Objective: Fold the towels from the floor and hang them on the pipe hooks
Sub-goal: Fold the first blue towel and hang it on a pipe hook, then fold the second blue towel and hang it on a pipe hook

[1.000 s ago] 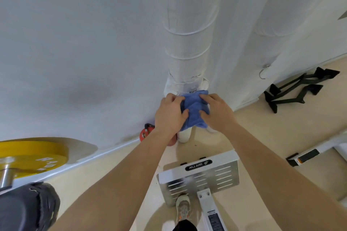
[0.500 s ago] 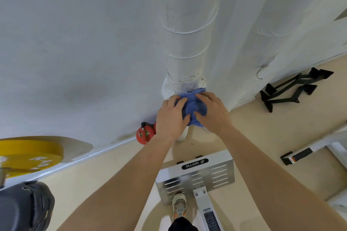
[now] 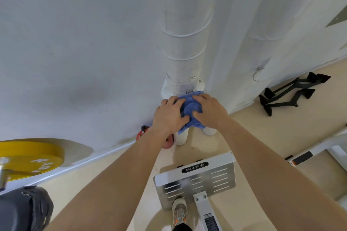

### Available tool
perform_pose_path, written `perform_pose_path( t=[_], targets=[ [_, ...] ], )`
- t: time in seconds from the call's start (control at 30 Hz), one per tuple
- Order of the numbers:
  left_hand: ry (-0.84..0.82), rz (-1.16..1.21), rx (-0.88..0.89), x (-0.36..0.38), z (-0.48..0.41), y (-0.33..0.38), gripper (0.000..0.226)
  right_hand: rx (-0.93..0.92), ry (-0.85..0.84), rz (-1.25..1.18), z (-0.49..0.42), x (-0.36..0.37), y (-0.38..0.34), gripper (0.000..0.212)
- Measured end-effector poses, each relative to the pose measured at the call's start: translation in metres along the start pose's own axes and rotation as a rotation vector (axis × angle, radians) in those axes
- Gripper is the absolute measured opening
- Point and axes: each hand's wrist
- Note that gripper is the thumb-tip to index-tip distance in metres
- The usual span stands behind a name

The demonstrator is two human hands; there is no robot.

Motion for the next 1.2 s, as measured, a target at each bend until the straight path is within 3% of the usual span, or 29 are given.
perform_pose_path(
  t=[0.17, 0.53, 0.67, 0.87, 1.2],
  targets=[
    [0.032, 0.032, -0.019, -0.037, 0.021, -0.001, 0.058, 0.009, 0.077, 0.037, 0.024, -0.029, -0.015, 0.057],
    [0.007, -0.015, -0.069, -0.106, 0.116, -0.038, 0.064, 0.021, 0.055, 0.119, 0.108, -0.043, -0.113, 0.055],
    [0.024, -0.017, -0.033, -0.126, 0.174, -0.063, 0.065, 0.025, 0.053, 0.19, 0.146, -0.024, -0.166, 0.05],
    [0.008, -0.038, -0.006, -0.139, 0.275, -0.124, 0.064, 0.043, 0.072, 0.203, 0.218, 0.034, -0.248, 0.063],
    [-0.011, -0.018, -0.096, -0.15, 0.436, -0.204, 0.065, -0.008, -0.009, 0.266, 0.321, 0.106, -0.36, 0.062]
  ],
)
Point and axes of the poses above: each hand's wrist, its own z-axis away from the middle knuckle, its own x-axis out of the palm, y = z × x, and after that the axes turned 1 degree about -z, right-handed
